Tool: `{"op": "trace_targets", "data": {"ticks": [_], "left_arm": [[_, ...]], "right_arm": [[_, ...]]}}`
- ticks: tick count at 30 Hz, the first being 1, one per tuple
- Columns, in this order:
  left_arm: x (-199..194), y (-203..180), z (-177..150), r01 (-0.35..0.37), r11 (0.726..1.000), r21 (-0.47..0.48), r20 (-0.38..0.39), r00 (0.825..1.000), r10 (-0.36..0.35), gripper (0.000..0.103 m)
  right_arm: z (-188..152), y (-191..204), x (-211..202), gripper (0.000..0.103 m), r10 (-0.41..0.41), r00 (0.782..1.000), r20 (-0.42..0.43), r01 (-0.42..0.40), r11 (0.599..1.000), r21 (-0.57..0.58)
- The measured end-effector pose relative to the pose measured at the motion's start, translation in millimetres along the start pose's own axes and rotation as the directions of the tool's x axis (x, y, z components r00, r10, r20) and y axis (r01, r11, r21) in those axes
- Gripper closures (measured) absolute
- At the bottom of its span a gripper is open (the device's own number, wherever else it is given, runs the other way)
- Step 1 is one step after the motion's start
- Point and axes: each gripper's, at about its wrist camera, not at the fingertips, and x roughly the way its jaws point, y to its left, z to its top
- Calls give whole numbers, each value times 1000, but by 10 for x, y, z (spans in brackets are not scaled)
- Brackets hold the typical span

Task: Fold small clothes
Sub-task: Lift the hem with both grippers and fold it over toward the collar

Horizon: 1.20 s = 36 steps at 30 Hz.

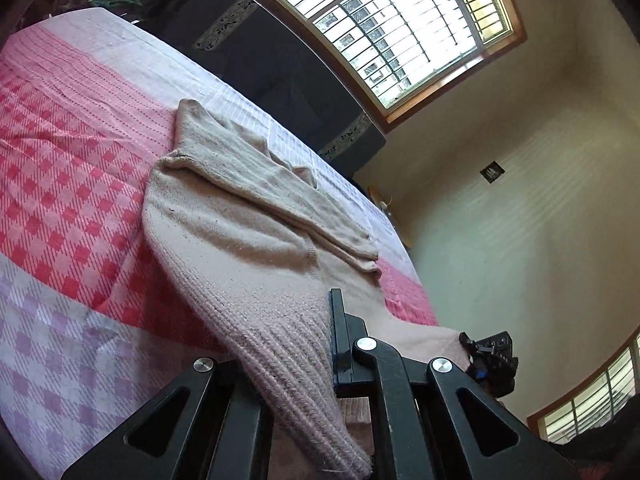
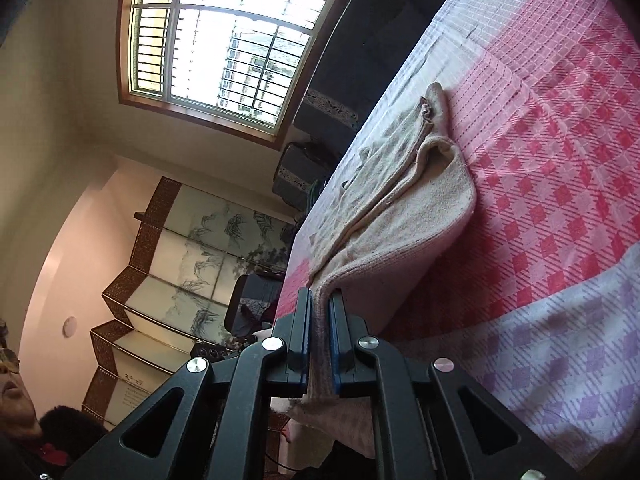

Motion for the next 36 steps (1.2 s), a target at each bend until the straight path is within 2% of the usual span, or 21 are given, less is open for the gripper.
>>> {"op": "trace_targets", "data": {"ticks": [7,11,16,27,36], "left_arm": [[102,19,181,13,999,-30,21,1000,-13,99],[165,-26,321,4,1000,-14,45,999,-3,99],[236,-132,504,-47,998,49,90,995,42,99],[645,-124,1022,-152,984,95,166,977,135,99],[1069,115,1258,-220,973,69,150,967,208,99]], "right_arm": [[156,4,122,95,16,1000,11,-16,1000,13],[301,54,146,95,23,999,33,-24,1000,3],[534,91,229,96,15,998,63,-14,1000,-21],[1228,-91,514,96,-23,990,138,21,1000,19],[1628,-286,736,98,-93,983,162,88,995,36]]}}
